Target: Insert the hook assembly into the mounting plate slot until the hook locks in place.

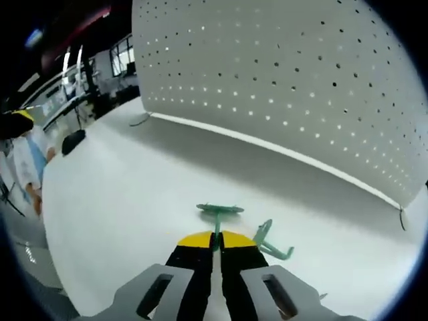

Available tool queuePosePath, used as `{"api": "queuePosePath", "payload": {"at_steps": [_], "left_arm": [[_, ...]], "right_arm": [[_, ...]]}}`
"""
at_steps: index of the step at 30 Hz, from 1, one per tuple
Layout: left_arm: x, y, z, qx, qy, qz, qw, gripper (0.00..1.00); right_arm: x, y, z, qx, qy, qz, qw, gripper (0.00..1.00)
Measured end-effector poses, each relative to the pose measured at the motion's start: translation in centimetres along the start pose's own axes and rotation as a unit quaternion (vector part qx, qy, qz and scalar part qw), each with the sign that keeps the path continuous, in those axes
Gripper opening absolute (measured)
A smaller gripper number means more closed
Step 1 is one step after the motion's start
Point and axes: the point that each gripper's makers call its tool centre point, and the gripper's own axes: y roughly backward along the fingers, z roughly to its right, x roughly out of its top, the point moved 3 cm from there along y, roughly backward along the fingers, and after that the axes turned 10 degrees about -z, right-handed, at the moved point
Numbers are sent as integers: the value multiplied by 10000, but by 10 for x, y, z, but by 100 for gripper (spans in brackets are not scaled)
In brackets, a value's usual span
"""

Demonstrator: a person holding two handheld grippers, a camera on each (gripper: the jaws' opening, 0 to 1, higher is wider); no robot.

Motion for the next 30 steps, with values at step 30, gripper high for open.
{"api": "queuePosePath", "payload": {"at_steps": [30], "left_arm": [[12, 2, 7, -20, -256, 138, 9996, 64]], "right_arm": [[28, 50, 7, 365, -950, 555, 9933, 0]]}}
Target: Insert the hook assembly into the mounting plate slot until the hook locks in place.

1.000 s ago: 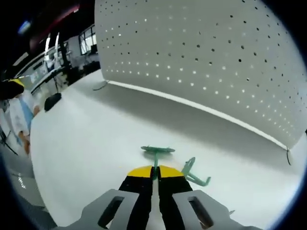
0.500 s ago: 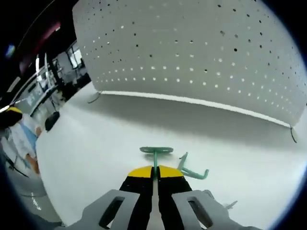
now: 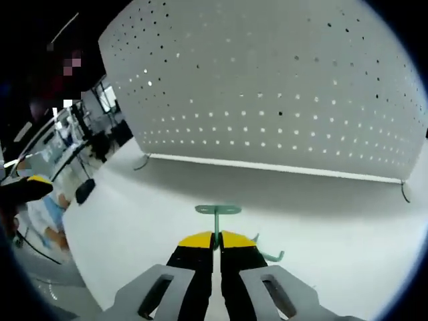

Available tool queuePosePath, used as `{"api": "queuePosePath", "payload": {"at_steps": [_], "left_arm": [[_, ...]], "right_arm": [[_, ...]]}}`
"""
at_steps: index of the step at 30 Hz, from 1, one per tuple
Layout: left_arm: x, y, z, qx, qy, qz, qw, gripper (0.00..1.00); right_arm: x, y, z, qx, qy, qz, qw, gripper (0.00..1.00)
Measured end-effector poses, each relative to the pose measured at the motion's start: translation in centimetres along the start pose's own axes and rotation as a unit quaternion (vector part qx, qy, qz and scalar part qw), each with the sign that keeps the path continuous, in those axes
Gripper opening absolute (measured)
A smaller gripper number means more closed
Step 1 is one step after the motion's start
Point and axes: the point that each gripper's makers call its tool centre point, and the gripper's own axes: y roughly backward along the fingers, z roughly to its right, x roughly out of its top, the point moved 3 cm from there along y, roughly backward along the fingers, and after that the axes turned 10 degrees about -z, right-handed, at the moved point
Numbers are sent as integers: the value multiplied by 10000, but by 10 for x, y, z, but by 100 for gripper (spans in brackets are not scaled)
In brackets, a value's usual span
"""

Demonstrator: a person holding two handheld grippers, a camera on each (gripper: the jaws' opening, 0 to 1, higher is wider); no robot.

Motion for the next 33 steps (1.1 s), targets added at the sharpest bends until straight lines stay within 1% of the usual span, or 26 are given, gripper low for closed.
{"api": "queuePosePath", "payload": {"at_steps": [2, 10, 14, 16, 19, 21, 22, 23, 26, 28, 31, 33], "left_arm": [[0, 0, -2, 30, -34, 0, 10000, 63], [-3, 2, -10, 133, -44, 21, 9999, 63], [-3, 1, -10, 130, -63, 36, 9999, 62], [-4, 1, -8, 108, -92, 35, 9999, 62], [-6, -1, -5, 66, -119, 24, 9999, 62], [-9, -2, -4, 50, -123, -7, 9999, 61], [-10, -3, -4, 47, -133, -14, 9999, 61], [-11, -4, -3, 44, -150, -37, 9999, 61], [-14, -7, -1, -13, -159, -81, 9998, 60], [-15, -9, 1, -54, -158, -96, 9998, 60], [-15, -12, 4, -111, -179, -112, 9997, 59], [-14, -13, 6, -145, -218, -98, 9996, 59]], "right_arm": [[1, 4, -1, 58, -112, 37, 9999, 0], [3, 27, -11, 215, -186, 157, 9995, 0], [-4, 34, -12, 221, -186, 148, 9995, 0], [-9, 38, -14, 292, -301, 113, 9991, 0], [-13, 46, -19, 355, -296, 117, 9989, 0], [-13, 54, -24, 456, -330, 165, 9983, 0], [-13, 56, -26, 530, -438, 210, 9974, 0], [-13, 61, -29, 622, -681, 270, 9954, 0], [-12, 72, -33, 656, -554, 304, 9958, 0], [-11, 79, -39, 769, -571, 346, 9948, 0], [-13, 88, -46, 961, -724, 387, 9920, 0], [-18, 92, -49, 1044, -846, 355, 9903, 0]]}}
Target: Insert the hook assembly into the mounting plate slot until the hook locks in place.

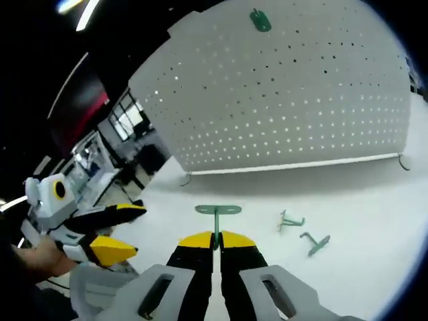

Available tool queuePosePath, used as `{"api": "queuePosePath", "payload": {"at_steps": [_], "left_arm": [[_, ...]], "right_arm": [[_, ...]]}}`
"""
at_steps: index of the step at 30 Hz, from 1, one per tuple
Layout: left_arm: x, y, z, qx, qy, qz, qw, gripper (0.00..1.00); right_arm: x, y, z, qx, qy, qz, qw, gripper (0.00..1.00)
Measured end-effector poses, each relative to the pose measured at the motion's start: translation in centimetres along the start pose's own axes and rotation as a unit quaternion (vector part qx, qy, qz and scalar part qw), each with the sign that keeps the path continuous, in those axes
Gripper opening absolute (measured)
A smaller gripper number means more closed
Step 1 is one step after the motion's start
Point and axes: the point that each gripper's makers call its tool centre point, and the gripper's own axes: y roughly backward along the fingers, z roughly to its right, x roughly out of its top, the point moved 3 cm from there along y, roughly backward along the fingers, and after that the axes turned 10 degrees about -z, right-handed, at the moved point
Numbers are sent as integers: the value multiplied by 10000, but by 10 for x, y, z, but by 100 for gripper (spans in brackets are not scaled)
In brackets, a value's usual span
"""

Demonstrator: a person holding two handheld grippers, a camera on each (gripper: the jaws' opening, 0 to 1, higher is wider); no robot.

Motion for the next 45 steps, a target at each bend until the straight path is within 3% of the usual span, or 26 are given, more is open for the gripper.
{"api": "queuePosePath", "payload": {"at_steps": [7, 11, 25, 30, 34, 37, 45], "left_arm": [[8, -4, 7, -249, -120, 158, 9995, 55], [9, -7, 13, -346, -213, 151, 9991, 51], [20, -10, 24, -641, -368, 275, 9969, 40], [24, -7, 35, -886, -532, 435, 9937, 24], [25, -7, 39, -953, -625, 472, 9924, 22], [27, -4, 42, -1028, -641, 557, 9911, 19], [31, -1, 39, -1053, -592, 669, 9904, 14]], "right_arm": [[-9, 14, -19, 465, -482, -17, 9978, 0], [-7, 20, -25, 557, -418, -12, 9976, 0], [-6, 28, -38, 1116, -946, -77, 9892, 0], [-6, 30, -45, 1235, -935, -114, 9879, 0], [-5, 31, -50, 1342, -968, -137, 9861, 0], [-4, 31, -56, 1590, -1301, -135, 9786, 0], [-3, 31, -58, 1754, -1454, -127, 9736, 0]]}}
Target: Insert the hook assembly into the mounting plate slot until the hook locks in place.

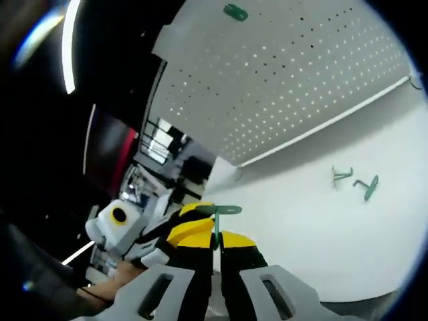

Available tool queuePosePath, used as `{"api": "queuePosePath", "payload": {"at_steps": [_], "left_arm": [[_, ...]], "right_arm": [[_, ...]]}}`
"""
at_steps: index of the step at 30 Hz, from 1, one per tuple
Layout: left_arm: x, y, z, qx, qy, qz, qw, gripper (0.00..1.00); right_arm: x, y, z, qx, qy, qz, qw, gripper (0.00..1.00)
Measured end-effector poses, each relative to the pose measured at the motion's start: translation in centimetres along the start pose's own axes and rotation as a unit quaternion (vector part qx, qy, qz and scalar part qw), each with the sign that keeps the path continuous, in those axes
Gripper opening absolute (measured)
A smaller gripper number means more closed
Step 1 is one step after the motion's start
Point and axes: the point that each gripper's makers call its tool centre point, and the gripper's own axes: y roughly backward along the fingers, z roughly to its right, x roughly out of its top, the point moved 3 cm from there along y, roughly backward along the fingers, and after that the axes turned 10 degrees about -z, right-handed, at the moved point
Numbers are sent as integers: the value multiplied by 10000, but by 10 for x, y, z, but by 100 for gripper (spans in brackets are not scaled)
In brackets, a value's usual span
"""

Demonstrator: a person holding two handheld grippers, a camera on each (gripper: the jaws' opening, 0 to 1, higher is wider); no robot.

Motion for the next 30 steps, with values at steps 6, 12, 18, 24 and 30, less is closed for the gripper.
{"api": "queuePosePath", "payload": {"at_steps": [6, 12, 18, 24, 30], "left_arm": [[1, -1, 1, -18, -31, 40, 10000, 7], [2, -1, 2, -66, -124, 85, 9999, 6], [4, 1, 5, -148, -229, 130, 9995, 8], [8, 1, 8, -282, -363, 203, 9987, 15], [5, -1, 17, -362, -852, -2, 9957, 13]], "right_arm": [[-1, 0, -2, 108, -146, -6, 9998, 0], [-3, -2, -1, 302, -428, -79, 9986, 0], [-5, -3, -2, 388, -472, -207, 9979, 0], [-6, -1, -2, 425, -436, -364, 9975, 0], [-6, 3, 1, 320, -253, -544, 9977, 0]]}}
